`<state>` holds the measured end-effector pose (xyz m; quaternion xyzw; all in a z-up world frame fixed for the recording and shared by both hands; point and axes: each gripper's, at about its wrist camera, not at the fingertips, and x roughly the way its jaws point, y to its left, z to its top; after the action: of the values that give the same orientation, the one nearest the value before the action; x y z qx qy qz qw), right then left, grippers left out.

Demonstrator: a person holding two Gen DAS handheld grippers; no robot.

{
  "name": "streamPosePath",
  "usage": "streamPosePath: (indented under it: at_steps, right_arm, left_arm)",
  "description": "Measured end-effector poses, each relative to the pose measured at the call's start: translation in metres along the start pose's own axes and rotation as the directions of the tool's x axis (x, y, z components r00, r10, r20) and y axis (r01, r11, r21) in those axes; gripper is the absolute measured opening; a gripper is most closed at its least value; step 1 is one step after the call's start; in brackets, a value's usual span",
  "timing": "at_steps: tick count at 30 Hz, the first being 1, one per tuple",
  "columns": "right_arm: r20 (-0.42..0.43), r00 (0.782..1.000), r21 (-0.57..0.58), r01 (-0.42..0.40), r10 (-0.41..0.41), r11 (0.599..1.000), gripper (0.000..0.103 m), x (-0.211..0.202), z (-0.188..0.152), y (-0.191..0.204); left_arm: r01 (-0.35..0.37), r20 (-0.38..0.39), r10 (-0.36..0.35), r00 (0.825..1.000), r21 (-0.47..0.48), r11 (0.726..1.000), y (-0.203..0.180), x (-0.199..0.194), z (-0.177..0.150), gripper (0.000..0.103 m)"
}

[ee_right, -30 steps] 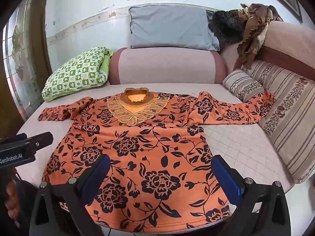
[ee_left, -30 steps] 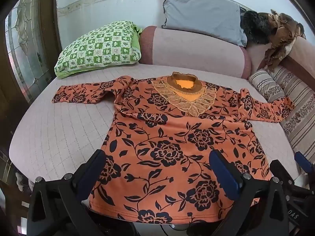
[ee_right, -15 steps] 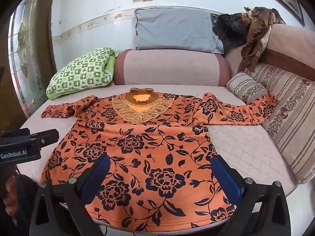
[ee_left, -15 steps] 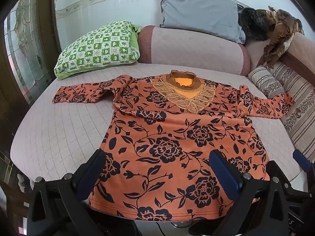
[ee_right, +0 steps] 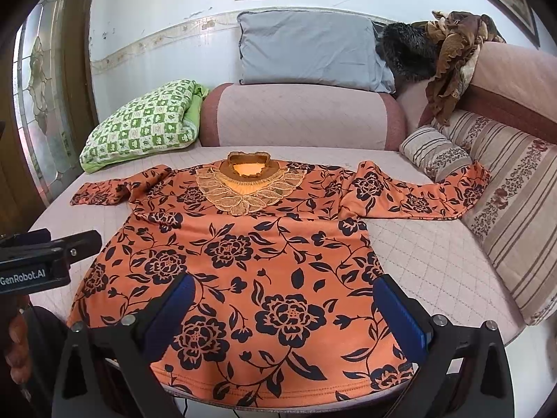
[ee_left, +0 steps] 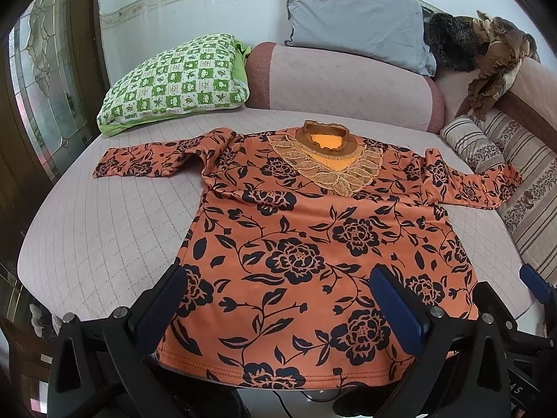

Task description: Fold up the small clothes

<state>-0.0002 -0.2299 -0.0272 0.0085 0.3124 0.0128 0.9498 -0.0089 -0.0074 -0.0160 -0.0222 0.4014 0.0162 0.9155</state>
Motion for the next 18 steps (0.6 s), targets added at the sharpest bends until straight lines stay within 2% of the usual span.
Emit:
streamPosePath:
  at_steps: [18]
  right_arm:
    - [0.0, 1.0, -0.017, 0.012, -0.012, 1.0, 0.103, 0.0014, 0.0065, 0.0017]
  left_arm:
    - [0.001, 0.001, -0.001, 1.0, -0.008, 1.0, 0.004, 0.0037, -0.0025, 0.103]
